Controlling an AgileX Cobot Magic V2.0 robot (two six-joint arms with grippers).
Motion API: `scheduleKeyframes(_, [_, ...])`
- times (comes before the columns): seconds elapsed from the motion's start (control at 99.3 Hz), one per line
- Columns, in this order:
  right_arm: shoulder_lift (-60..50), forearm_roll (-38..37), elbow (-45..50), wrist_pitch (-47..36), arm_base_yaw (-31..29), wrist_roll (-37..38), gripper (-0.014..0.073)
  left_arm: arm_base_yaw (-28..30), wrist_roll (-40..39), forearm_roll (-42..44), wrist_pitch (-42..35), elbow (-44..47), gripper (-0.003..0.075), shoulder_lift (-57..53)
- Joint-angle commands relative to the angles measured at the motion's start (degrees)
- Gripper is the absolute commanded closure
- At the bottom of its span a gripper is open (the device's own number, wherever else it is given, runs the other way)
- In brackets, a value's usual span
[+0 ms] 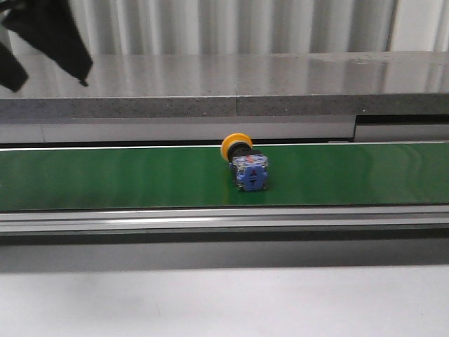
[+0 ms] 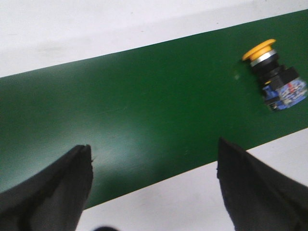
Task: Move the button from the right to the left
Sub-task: 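Lower the open left gripper onto the button and close it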
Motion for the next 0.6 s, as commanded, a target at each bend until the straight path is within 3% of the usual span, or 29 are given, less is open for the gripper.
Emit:
scheduleKeyframes(0.0, [0.4, 0.52, -1.39, -4.47, 0.06, -0.42, 0.066, -2.84, -4.43, -0.89, -0.41, -5.66, 0.0206, 3.08])
scheduleKeyframes(0.302, [0.4, 0.52, -1.39, -4.47, 0.06, -0.42, 0.066, -9.9, -6.27, -3.26, 6.61, -19.06, 0.0206, 18.22])
scheduleKeyframes(0.594, [0.4, 0.52, -1.39, -4.47, 0.06, -0.42, 0.066, -10.68, -7.91, -6.53, 9.13, -26.53, 0.0206, 27.24])
